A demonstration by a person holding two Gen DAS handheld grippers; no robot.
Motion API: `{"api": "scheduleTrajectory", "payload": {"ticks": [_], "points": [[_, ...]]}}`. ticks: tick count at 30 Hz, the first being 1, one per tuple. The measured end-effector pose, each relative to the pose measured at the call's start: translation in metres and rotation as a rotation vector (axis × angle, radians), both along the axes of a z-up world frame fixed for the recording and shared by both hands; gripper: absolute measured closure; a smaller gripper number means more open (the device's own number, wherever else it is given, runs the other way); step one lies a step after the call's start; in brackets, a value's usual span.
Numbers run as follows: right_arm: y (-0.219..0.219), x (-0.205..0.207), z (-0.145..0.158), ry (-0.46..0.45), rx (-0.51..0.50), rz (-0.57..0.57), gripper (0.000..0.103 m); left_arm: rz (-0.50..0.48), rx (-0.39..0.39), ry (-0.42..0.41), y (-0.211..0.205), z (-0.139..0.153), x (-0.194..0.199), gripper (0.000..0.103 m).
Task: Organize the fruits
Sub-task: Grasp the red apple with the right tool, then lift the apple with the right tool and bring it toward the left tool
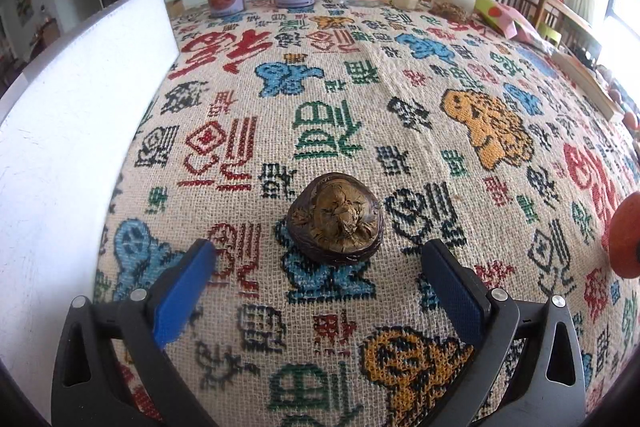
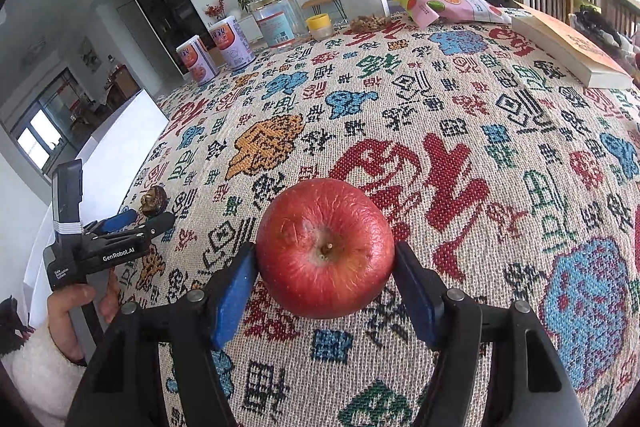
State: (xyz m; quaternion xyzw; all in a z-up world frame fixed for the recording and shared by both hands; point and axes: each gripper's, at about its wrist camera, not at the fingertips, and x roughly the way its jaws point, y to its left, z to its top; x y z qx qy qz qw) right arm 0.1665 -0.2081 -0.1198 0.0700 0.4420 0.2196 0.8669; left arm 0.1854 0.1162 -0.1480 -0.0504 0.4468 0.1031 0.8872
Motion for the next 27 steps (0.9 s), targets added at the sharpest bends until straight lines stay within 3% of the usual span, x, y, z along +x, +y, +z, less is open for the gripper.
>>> {"api": "scheduleTrajectory", "payload": {"ticks": [9, 18, 21, 27], "points": [[0.004, -0.033, -0.003, 0.100, -0.045, 0.052, 0.035, 0.000, 0.000, 0.000, 0.000, 0.000, 0.000, 0.001], [0.001, -0.066, -0.018, 0.303, -0.100, 0.113, 0.036, 0.000, 0.000, 0.000, 0.000, 0.000, 0.000, 0.001], [0.004, -0.077, -0.017, 0.291, -0.149, 0.128, 0.036, 0.000, 0.000, 0.000, 0.000, 0.000, 0.000, 0.001], [0.003, -0.074, -0.016, 0.309, -0.140, 0.107, 0.034, 0.000, 0.001, 0.000, 0.000, 0.000, 0.000, 0.001]]}}
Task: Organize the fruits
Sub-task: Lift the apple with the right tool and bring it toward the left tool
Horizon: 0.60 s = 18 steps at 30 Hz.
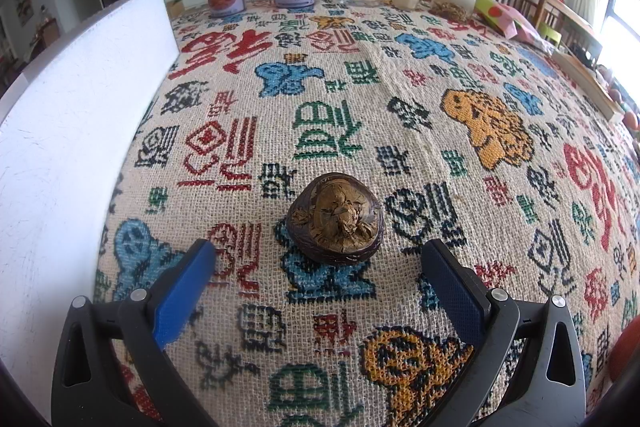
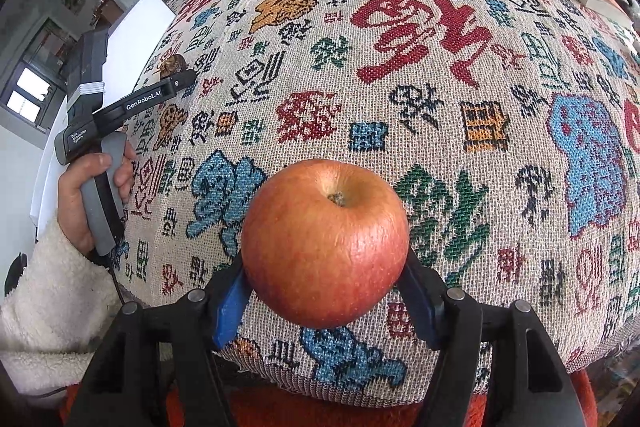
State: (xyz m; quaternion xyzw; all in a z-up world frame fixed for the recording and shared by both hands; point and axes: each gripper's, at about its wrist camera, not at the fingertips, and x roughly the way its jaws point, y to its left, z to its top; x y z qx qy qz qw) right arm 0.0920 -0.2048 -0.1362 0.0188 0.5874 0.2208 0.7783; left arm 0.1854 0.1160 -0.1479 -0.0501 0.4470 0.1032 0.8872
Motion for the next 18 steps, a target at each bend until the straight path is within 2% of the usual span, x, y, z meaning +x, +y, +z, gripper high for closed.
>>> {"api": "scheduleTrajectory", "payload": {"ticks": [1, 5, 13, 14, 18], "points": [[0.000, 0.000, 0.000, 0.006, 0.006, 0.000, 0.030, 0.000, 0.000, 0.000, 0.000, 0.000, 0.000, 0.001], [0.003, -0.001, 0.001, 0.004, -0.008, 0.003, 0.029, 0.000, 0.000, 0.000, 0.000, 0.000, 0.000, 0.001], [0.016, -0.012, -0.002, -0.031, -0.105, 0.055, 0.029, 0.000, 0.000, 0.000, 0.000, 0.000, 0.000, 0.001], [0.017, -0.013, -0.002, -0.038, -0.110, 0.065, 0.034, 0.000, 0.000, 0.000, 0.000, 0.000, 0.000, 0.001], [0.019, -0.006, 0.004, -0.061, -0.104, 0.044, 0.034, 0.000, 0.000, 0.000, 0.000, 0.000, 0.000, 0.001]]}}
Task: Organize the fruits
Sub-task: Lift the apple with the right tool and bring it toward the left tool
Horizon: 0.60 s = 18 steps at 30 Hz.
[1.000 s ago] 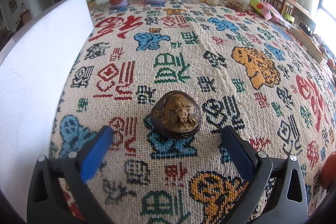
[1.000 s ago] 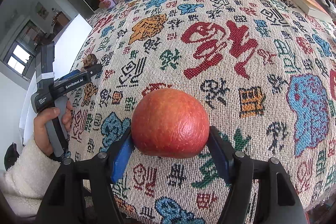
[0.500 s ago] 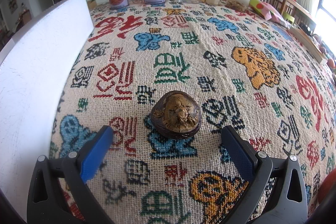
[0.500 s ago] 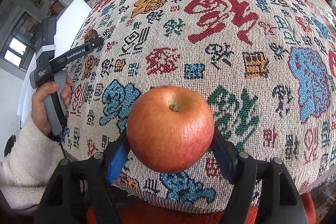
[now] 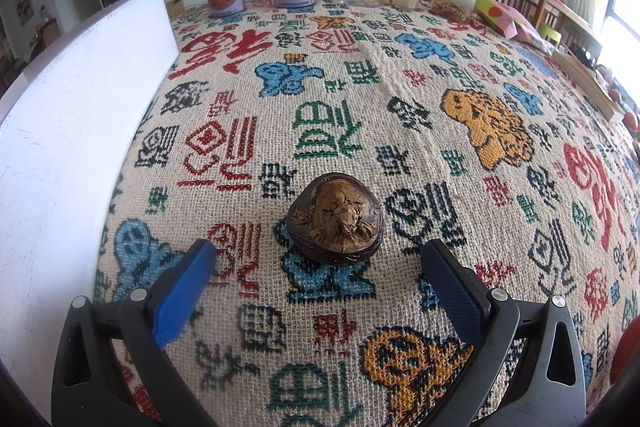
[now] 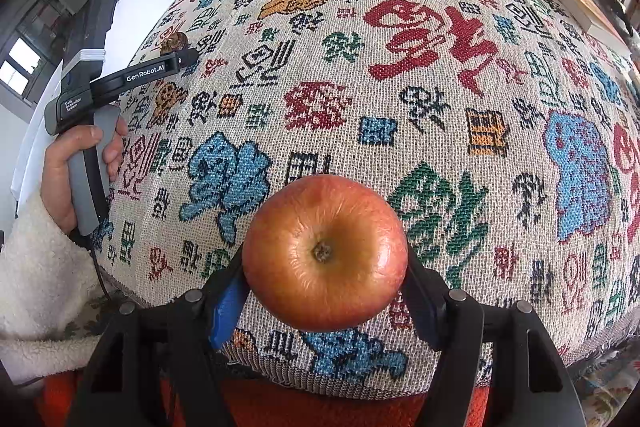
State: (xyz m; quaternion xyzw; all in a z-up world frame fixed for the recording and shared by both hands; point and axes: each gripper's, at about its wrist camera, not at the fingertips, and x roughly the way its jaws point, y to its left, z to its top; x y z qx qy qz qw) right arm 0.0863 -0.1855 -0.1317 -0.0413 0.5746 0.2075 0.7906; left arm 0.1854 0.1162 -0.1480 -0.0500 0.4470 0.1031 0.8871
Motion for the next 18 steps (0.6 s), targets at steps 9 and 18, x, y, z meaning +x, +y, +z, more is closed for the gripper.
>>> {"api": "scheduleTrajectory", "payload": {"ticks": [9, 18], "points": [[0.058, 0.081, -0.002, -0.085, -0.108, 0.032, 0.034, 0.000, -0.001, 0.000, 0.000, 0.000, 0.000, 0.001], [0.032, 0.054, -0.016, -0.244, 0.033, -0.080, 0.007, -0.055, -0.224, -0.109, 0.023, 0.007, -0.015, 0.001]]}}
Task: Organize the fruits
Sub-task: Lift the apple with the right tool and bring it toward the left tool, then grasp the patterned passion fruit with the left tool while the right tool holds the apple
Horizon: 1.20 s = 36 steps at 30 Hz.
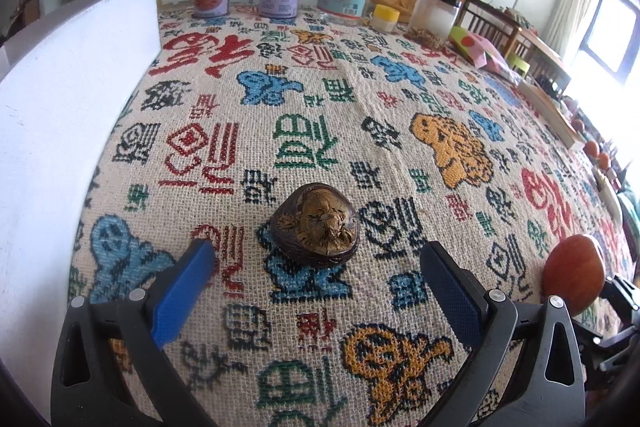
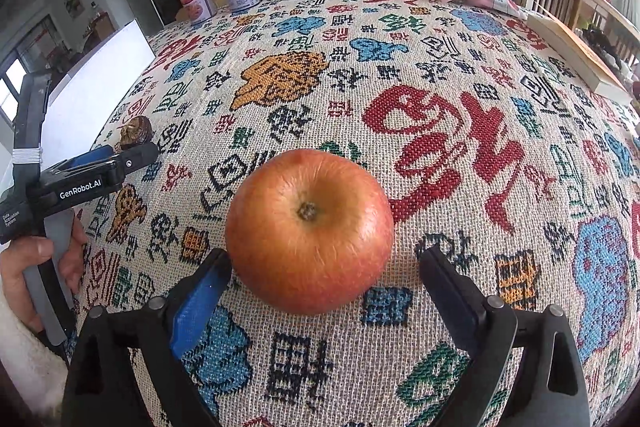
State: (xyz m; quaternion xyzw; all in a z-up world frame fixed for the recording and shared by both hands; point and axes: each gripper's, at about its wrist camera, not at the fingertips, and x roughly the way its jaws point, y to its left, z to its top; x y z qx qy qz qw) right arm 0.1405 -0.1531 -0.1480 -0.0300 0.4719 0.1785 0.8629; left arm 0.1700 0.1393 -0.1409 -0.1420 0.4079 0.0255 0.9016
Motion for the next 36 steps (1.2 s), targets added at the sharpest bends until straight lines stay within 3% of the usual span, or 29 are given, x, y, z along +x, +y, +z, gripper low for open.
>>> {"api": "scheduleTrajectory", "payload": {"ticks": [2, 4, 10, 13, 25, 31, 33, 35, 36], "points": [[0.003, -0.003, -0.001, -0.014, -0.047, -0.012, 0.005, 0.005, -0.075, -0.034, 0.010, 0.001, -0.006, 0.001], [0.006, -0.001, -0.003, -0.022, -0.082, -0.018, 0.003, 0.006, -0.078, -0.034, 0.009, 0.001, -0.006, 0.001], [0.011, 0.002, -0.007, -0.044, -0.116, -0.021, 0.000, 0.005, 0.141, 0.070, -0.022, -0.004, 0.010, 0.001], [0.010, 0.001, -0.007, -0.048, -0.119, -0.022, 0.000, 0.005, 0.203, 0.099, -0.029, -0.006, 0.013, 0.001], [0.011, 0.001, -0.008, -0.052, -0.119, -0.022, 0.000, 0.004, 0.206, 0.100, -0.028, -0.006, 0.013, 0.001], [0.010, 0.000, -0.005, -0.058, -0.108, -0.028, 0.000, -0.042, 0.296, 0.100, -0.043, 0.000, 0.020, 0.004], [0.007, -0.003, 0.003, -0.095, -0.077, -0.036, 0.000, -0.082, 0.284, 0.081, -0.047, 0.000, 0.019, 0.022], [0.002, -0.008, 0.014, -0.150, -0.023, -0.034, 0.000, -0.103, 0.240, 0.062, -0.049, 0.002, 0.017, 0.056], [0.000, -0.010, 0.018, -0.164, 0.005, -0.031, 0.001, -0.103, 0.245, 0.061, -0.052, 0.004, 0.016, 0.058]]}}
